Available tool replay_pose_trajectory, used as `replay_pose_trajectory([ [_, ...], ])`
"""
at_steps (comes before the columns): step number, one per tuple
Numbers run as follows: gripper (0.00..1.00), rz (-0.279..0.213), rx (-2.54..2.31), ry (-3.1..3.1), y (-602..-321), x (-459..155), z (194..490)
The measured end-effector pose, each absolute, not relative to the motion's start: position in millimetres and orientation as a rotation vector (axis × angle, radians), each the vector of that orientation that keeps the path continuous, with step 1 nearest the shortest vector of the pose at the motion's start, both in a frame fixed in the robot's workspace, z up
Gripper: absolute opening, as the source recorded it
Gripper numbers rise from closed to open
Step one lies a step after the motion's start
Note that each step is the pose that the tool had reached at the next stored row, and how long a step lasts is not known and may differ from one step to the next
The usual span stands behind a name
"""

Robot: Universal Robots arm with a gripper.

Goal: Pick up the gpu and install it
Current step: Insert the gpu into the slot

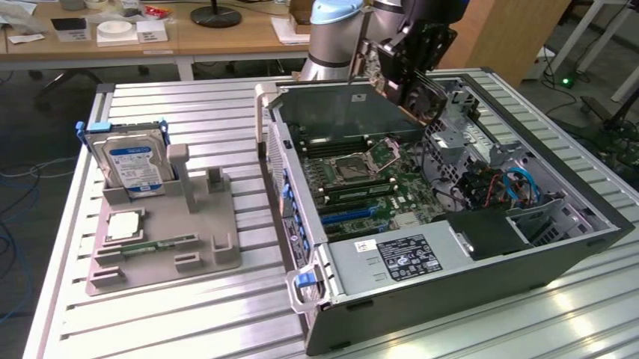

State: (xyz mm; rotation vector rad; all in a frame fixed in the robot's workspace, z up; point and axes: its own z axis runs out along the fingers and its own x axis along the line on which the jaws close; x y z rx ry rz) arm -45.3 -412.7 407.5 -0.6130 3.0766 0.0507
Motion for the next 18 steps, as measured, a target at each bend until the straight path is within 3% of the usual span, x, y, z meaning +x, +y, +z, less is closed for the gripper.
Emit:
replay_pose_trajectory([
  [18, 0.29, 0.052, -0.83, 3.027, -412.7, -45.3, 407.5],
])
